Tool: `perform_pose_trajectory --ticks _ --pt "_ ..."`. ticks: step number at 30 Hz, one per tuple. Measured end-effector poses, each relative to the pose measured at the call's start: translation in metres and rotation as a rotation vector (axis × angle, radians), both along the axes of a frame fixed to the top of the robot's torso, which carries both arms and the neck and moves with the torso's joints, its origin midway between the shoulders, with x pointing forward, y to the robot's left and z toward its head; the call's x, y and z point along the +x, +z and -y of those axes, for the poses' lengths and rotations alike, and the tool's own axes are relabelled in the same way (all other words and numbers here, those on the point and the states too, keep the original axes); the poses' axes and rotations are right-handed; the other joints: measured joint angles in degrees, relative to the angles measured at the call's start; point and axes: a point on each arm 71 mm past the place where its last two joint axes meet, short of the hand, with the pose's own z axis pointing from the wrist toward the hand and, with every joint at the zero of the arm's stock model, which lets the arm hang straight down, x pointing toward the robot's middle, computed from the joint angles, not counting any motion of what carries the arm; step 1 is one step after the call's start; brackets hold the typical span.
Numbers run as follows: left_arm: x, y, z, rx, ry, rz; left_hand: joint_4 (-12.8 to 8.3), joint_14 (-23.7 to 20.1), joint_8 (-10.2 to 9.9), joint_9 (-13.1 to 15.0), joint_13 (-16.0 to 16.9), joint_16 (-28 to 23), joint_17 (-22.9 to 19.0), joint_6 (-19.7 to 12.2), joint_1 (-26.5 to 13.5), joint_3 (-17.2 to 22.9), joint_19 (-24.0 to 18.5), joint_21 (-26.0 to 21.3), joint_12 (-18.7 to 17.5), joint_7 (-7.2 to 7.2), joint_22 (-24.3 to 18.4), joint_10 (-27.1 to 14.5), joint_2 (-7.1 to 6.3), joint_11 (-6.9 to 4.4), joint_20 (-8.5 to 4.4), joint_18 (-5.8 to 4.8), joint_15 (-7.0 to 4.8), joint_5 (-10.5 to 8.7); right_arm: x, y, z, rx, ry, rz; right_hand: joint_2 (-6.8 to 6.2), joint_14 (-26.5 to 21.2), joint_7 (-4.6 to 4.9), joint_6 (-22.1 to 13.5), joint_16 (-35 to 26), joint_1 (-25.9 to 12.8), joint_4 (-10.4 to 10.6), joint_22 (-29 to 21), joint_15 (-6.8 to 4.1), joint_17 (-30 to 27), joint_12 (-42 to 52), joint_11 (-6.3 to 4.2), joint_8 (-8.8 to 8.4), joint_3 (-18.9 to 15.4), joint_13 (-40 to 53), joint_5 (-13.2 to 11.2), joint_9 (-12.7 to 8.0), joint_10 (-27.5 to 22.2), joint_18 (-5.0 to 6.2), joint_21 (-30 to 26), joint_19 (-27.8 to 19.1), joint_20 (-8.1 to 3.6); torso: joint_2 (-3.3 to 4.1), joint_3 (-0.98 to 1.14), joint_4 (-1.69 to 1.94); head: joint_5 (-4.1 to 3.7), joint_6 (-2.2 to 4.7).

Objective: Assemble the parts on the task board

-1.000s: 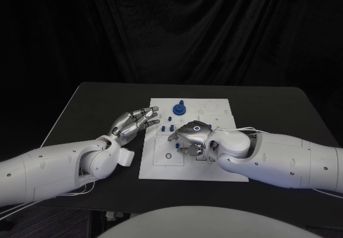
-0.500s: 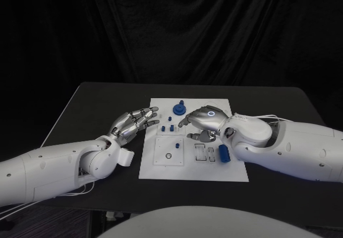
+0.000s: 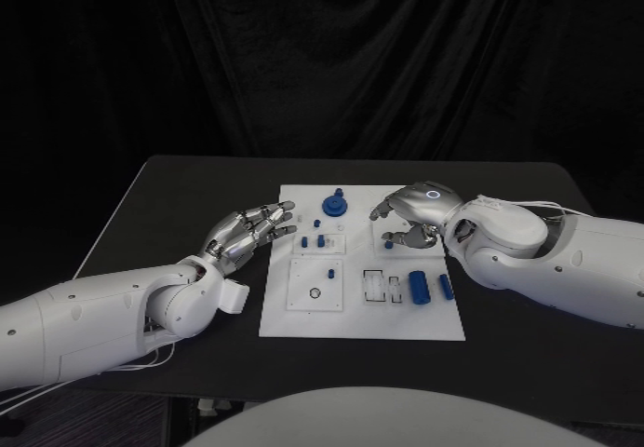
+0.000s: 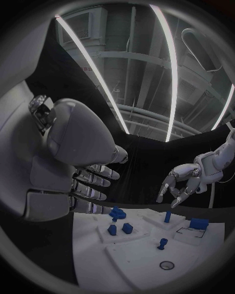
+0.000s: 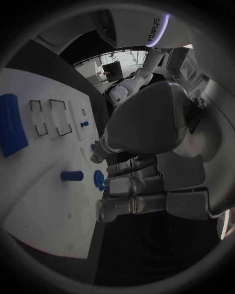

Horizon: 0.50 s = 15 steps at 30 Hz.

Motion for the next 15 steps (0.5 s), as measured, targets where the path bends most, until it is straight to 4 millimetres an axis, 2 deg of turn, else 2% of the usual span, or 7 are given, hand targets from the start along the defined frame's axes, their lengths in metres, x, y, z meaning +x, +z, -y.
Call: perform_pose_trajectory --ticks 2,9,11,15 --pt "0.000 0.000 0.000 0.000 -0.001 0.000 0.00 0.00 0.00 -0.03 0.00 0.00 0.00 -0.20 0.00 0.00 -0.08 0.00 0.00 -0.20 -0.05 0.00 0.00 0.00 -0.08 0.00 0.00 0.00 0.001 -0.003 0.005 -0.001 -0.018 -0.010 0.06 0.07 0.30 0.30 0.00 -0.36 0.00 0.00 0.07 0.07 0.00 0.00 0.00 0.00 0.02 0.00 -0.10 0.00 0.00 0.00 0.00 0.00 -0.01 -0.02 0.01 0.02 0.00" --pt "-0.001 -0.001 0.001 -0.002 -0.002 -0.002 0.16 -0.77 0.00 -0.08 0.00 -0.08 -0.01 -0.60 0.23 0.17 -1.18 -0.56 0.00 -0.60 -1.31 -0.20 0.23 0.20 0.11 -0.05 -0.33 0.00 0.002 -0.016 0.017 -0.003 -0.058 -0.045 0.06 0.16 0.30 0.30 0.22 -0.35 0.47 0.00 0.16 0.07 0.23 0.00 0.00 -0.15 0.01 0.00 -0.52 0.41 0.00 0.00 0.20 0.21 0.09 0.03 0.02 -0.30 0.00" --pt "-0.001 -0.001 0.001 -0.002 -0.002 -0.002 0.16 -1.25 0.00 -0.14 0.00 -0.45 -0.07 -0.60 0.23 0.16 -2.17 -0.96 0.00 -0.60 -2.39 -0.20 0.23 0.20 0.12 -0.93 -0.64 0.00 0.002 -0.019 0.018 -0.003 -0.065 -0.053 0.02 0.16 0.56 0.03 0.22 -0.57 0.47 0.00 0.16 0.07 0.23 0.20 0.00 -0.15 0.01 -0.23 -0.77 0.62 0.00 0.00 0.20 0.21 0.12 0.04 0.02 -0.41 0.00" --pt "-0.001 -0.001 0.002 -0.002 -0.002 -0.003 0.16 -1.75 0.00 -0.14 0.00 -0.72 -0.12 -0.60 0.23 0.16 -2.66 -1.18 0.00 -0.60 -3.32 -0.20 0.23 0.20 0.03 -0.93 -1.14 0.00 0.002 -0.025 0.020 -0.001 -0.075 -0.069 0.08 0.29 0.73 0.10 0.22 -0.81 0.47 0.00 0.29 0.06 0.45 0.00 0.00 -0.15 0.01 -0.39 -0.93 0.82 -0.01 0.00 0.20 0.21 0.15 0.05 0.02 -0.52 0.00"
